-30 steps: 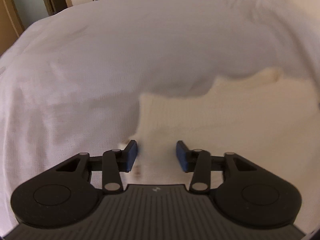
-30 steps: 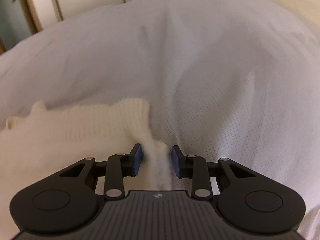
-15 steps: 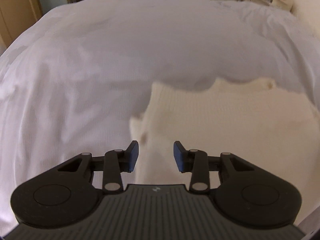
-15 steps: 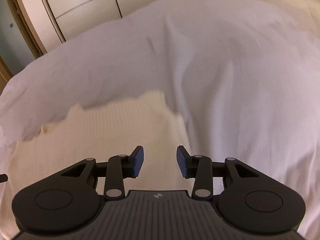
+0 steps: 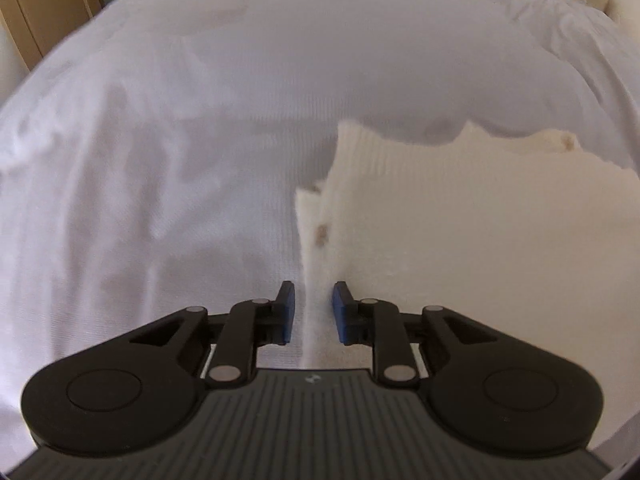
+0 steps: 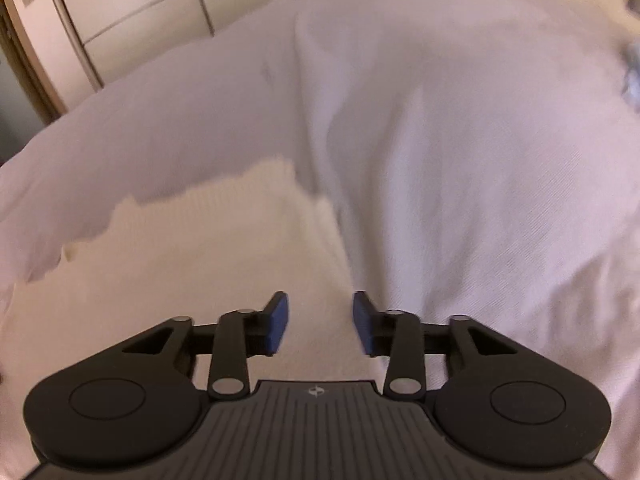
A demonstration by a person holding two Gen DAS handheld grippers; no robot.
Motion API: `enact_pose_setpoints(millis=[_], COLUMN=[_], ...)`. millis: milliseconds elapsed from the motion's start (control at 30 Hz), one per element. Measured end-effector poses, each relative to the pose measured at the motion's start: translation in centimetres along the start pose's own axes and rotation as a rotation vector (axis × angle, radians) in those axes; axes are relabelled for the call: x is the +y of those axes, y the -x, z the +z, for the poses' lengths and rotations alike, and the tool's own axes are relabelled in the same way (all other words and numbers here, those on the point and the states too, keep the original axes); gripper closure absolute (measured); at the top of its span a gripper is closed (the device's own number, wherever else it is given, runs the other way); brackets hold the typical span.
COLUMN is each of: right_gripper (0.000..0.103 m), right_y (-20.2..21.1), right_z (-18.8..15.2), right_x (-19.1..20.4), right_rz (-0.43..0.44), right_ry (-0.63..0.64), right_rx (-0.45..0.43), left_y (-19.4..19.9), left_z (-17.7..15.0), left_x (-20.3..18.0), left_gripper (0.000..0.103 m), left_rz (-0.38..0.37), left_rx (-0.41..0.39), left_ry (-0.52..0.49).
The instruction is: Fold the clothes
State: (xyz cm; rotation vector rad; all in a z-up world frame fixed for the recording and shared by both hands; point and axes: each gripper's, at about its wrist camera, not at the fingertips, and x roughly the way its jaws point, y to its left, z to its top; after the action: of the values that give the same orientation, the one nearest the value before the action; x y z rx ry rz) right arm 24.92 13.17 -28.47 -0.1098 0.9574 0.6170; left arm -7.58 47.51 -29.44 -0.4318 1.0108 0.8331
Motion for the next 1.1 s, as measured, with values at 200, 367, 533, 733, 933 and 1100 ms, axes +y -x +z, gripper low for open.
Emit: enact_pose_setpoints(millis=[200, 367, 533, 733, 933, 1100], right_gripper=[0.060, 0.060, 0.060, 0.054, 0.052, 0.044], right_y=[1.5, 1.5, 4.1, 2.3, 5.2, 4.9], right_z=[-1.8, -4.0, -4.9, -7.2, -8.9, -11.2], right_x=[1.2, 1.3, 2.0, 2.0, -0.6, -5.9], right_rz=[-0.006, -0.031, -0.032, -0.058, 0.037, 0.218], right_ry=[0.000, -0.038, -0.032, -0.060, -0.275, -0.634], right_rx=[0.013, 0.051, 0.016, 0.108, 0.091, 0.077], left_y=[1.8, 2.6, 3.7, 2.2, 4.2, 5.5], left_z=[-1.0, -2.8, -3.7, -6.6, -7.9, -7.8], left_x=[-1.3, -1.3, -1.0, -0.8, 0.3, -0.3], left_gripper=[0.084, 0.084, 0.084, 0.082, 0.081, 0.076], left_rz=[0.024, 0.007, -0.037, -0.036, -0.073, -0.133], left_rx=[0.104, 0.143, 0.137, 0.131, 0.108, 0.082], left_ry=[-0.032, -0.040, -0.052, -0.141, -0.145, -0.148])
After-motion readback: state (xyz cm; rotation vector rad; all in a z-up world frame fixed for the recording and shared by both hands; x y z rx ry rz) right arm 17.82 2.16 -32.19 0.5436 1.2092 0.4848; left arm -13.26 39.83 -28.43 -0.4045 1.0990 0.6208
